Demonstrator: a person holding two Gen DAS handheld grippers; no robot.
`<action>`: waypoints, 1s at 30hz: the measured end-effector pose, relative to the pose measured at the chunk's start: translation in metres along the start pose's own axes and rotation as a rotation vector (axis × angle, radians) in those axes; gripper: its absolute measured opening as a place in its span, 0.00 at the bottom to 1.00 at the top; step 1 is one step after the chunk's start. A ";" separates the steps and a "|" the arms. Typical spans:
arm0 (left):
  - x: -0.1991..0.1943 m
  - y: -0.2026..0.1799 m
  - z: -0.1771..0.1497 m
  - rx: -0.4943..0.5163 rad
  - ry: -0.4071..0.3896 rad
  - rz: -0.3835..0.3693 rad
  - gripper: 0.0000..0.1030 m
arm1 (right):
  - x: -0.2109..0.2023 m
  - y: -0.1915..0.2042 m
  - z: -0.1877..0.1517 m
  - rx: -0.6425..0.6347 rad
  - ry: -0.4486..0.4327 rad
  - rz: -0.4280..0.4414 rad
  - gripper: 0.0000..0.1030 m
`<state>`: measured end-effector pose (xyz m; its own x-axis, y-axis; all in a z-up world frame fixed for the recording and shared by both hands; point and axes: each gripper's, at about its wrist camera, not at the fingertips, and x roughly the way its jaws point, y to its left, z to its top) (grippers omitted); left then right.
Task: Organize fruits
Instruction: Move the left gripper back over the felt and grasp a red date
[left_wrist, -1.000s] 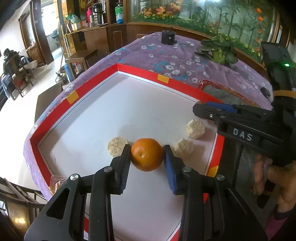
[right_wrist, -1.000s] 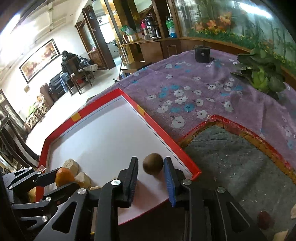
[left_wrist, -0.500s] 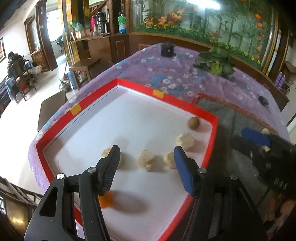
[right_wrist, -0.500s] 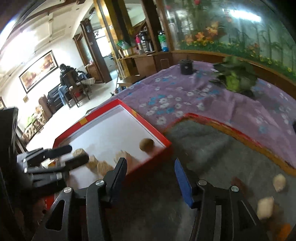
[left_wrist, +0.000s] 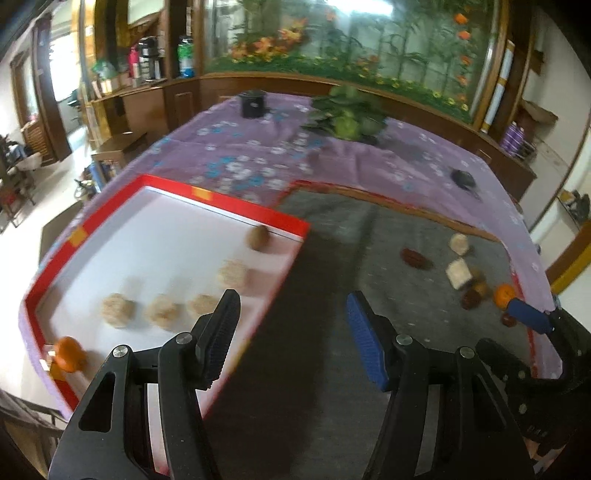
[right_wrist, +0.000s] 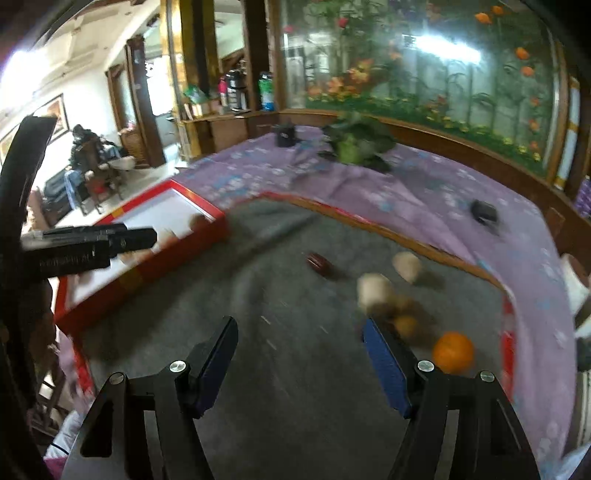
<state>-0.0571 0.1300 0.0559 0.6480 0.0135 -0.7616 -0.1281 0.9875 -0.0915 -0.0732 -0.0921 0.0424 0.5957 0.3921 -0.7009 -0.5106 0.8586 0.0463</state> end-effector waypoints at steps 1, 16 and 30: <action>0.004 -0.008 -0.001 0.010 0.011 -0.010 0.59 | -0.003 -0.007 -0.006 0.010 0.002 -0.007 0.67; 0.065 -0.085 0.024 0.182 0.120 -0.183 0.58 | -0.017 -0.075 -0.035 0.187 0.023 0.014 0.67; 0.112 -0.106 0.035 0.248 0.183 -0.219 0.58 | -0.008 -0.088 -0.037 0.214 0.026 0.067 0.67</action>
<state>0.0554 0.0321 0.0032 0.4918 -0.2087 -0.8453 0.1988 0.9721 -0.1244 -0.0561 -0.1828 0.0171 0.5475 0.4440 -0.7092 -0.4037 0.8826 0.2409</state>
